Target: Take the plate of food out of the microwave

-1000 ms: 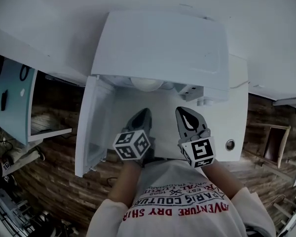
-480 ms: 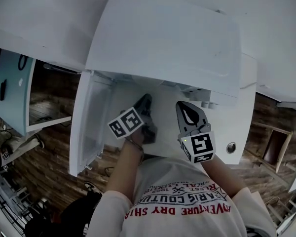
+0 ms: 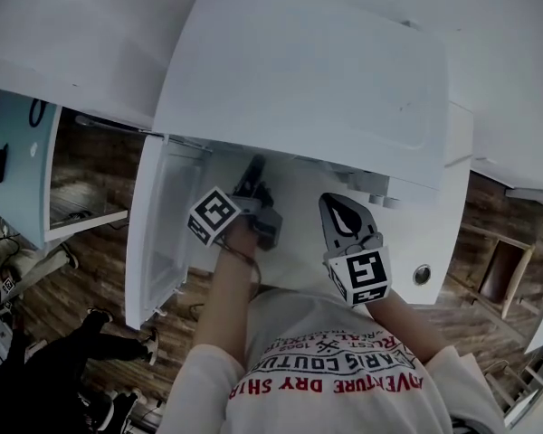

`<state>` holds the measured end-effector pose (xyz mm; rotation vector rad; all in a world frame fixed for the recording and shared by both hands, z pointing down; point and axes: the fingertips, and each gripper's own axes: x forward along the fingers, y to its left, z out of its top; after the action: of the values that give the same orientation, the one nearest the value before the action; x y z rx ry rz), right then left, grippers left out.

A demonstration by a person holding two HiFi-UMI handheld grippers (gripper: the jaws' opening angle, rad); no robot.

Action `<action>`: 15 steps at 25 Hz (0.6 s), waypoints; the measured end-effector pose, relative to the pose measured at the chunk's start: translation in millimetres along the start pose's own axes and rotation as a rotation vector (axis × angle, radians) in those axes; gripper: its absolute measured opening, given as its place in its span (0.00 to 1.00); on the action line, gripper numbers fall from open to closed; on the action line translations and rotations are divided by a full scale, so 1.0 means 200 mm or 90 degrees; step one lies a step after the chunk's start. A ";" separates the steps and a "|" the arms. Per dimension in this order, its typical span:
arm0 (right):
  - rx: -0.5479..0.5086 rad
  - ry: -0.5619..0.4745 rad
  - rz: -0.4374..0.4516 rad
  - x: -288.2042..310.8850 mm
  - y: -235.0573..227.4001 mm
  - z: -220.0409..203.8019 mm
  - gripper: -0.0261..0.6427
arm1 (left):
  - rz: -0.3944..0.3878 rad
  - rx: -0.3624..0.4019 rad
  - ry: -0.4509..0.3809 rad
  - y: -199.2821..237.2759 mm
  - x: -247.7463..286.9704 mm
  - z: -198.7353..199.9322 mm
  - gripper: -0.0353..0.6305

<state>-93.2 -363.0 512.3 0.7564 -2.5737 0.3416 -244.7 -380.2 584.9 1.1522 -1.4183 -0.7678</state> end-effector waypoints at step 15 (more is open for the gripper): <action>0.004 0.025 -0.005 0.01 -0.04 -0.05 0.06 | 0.013 -0.086 0.002 0.02 0.06 0.00 0.11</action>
<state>-86.3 -366.8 522.3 0.7547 -2.5336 0.3578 -244.6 -390.2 593.8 1.0331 -1.3524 -0.8340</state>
